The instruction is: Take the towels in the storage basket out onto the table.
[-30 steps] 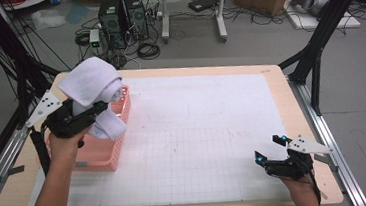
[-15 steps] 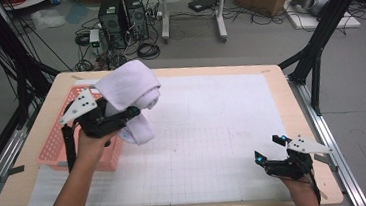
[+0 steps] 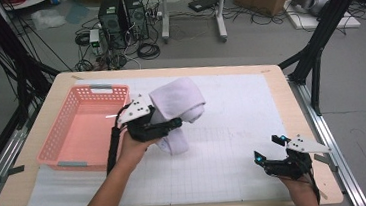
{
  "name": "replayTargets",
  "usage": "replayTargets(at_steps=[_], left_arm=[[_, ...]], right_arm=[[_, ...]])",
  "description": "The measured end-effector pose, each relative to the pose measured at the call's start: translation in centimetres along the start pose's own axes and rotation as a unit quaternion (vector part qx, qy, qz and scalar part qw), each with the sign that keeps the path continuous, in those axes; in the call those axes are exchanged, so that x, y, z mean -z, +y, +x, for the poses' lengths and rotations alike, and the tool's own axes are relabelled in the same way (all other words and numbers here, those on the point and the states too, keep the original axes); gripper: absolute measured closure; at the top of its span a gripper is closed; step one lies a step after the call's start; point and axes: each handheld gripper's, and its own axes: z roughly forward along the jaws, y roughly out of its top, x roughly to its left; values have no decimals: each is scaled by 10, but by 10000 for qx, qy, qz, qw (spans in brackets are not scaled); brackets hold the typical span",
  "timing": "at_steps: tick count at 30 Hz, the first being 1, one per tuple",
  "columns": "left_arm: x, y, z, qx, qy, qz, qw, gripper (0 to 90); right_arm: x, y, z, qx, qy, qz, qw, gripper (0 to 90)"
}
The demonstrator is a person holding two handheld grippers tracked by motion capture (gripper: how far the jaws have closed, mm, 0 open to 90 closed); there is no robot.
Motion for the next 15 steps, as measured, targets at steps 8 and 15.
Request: replayTargets(at_steps=[8, 15], left_arm=[[-41, -27, -6, 232, -153, 345, 9990, 532], [-67, -52, -4, 459, 50, 934, 9946, 528]], right_arm=[[-1, 0, -1, 20, 19, 14, 10000, 100], [-2, -1, -2, -15, 16, 42, 10000, 99]])
